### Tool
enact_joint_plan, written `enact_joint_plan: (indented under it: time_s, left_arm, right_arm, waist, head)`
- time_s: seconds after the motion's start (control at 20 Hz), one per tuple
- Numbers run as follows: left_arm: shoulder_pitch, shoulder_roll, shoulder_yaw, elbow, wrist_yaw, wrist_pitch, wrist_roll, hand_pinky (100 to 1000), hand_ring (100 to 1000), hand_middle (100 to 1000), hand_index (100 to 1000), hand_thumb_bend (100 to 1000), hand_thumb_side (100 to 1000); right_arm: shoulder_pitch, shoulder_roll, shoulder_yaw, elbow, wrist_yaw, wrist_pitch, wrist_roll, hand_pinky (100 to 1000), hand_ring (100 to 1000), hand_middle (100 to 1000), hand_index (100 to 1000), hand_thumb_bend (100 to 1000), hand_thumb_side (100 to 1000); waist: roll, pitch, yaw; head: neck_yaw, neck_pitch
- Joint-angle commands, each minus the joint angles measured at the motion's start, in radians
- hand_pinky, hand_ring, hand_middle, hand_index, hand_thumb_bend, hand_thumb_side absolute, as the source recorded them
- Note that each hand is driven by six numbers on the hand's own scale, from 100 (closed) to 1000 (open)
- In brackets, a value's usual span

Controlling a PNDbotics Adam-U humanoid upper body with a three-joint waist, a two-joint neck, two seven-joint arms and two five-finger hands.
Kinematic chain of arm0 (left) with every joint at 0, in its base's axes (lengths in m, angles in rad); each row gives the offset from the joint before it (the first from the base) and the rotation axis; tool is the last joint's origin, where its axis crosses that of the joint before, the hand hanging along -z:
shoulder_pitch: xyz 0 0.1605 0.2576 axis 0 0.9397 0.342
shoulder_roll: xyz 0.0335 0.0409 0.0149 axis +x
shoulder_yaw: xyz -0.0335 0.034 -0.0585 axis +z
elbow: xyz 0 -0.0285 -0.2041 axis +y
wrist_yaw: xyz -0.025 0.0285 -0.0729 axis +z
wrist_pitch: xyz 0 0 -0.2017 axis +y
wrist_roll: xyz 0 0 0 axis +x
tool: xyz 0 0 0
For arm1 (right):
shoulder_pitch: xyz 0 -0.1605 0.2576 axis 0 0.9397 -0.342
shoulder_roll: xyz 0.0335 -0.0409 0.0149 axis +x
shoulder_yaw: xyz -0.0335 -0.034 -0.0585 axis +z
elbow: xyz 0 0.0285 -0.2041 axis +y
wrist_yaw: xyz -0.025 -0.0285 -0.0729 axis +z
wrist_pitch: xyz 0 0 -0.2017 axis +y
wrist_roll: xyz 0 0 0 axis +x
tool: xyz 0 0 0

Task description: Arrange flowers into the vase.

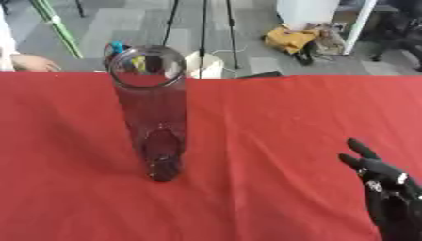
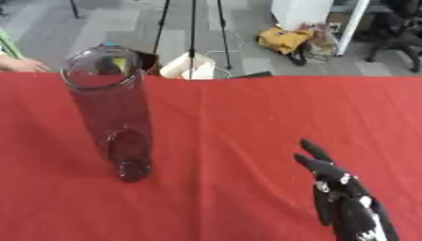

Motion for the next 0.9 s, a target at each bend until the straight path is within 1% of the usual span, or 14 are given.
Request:
enact_joint_plan:
  time_s: [0.05, 0.15, 0.3, 0.5, 0.9]
  left_arm:
    - [-0.029, 0.002, 0.016, -0.022, 0.011, -0.001, 0.006, 100, 100, 100, 100, 148, 738]
    - [-0.029, 0.000, 0.014, -0.026, 0.012, -0.001, 0.005, 100, 100, 100, 100, 148, 738]
    - [-0.033, -0.003, 0.015, -0.031, 0.014, -0.003, 0.007, 100, 100, 100, 100, 149, 734]
    - [-0.042, -0.012, 0.014, -0.039, 0.021, -0.005, 0.009, 100, 100, 100, 100, 152, 734]
    - [-0.053, -0.041, 0.002, -0.049, 0.038, -0.007, 0.003, 100, 100, 100, 100, 153, 740]
  right_arm:
    - [-0.006, -0.020, 0.003, -0.013, -0.005, 0.007, 0.003, 926, 1000, 169, 853, 100, 1000]
    - [-0.007, -0.020, 0.003, -0.013, -0.006, 0.010, 0.004, 926, 1000, 169, 853, 100, 1000]
    - [-0.008, -0.021, 0.003, -0.013, -0.007, 0.012, 0.006, 927, 1000, 169, 853, 100, 1000]
    - [-0.012, -0.021, 0.005, -0.013, -0.005, 0.018, 0.009, 929, 1000, 167, 855, 100, 1000]
    - [-0.020, -0.015, 0.008, -0.013, 0.003, 0.023, 0.013, 932, 1000, 162, 856, 100, 1000]
  waist:
    - [0.004, -0.025, -0.006]
    - [0.006, -0.025, -0.009]
    - [0.009, -0.024, -0.013]
    - [0.014, -0.021, -0.017]
    - [0.016, -0.010, -0.029]
  head:
    - [0.009, 0.015]
    - [0.014, 0.029]
    - [0.022, 0.036]
    - [0.034, 0.030]
    - [0.046, 0.007]
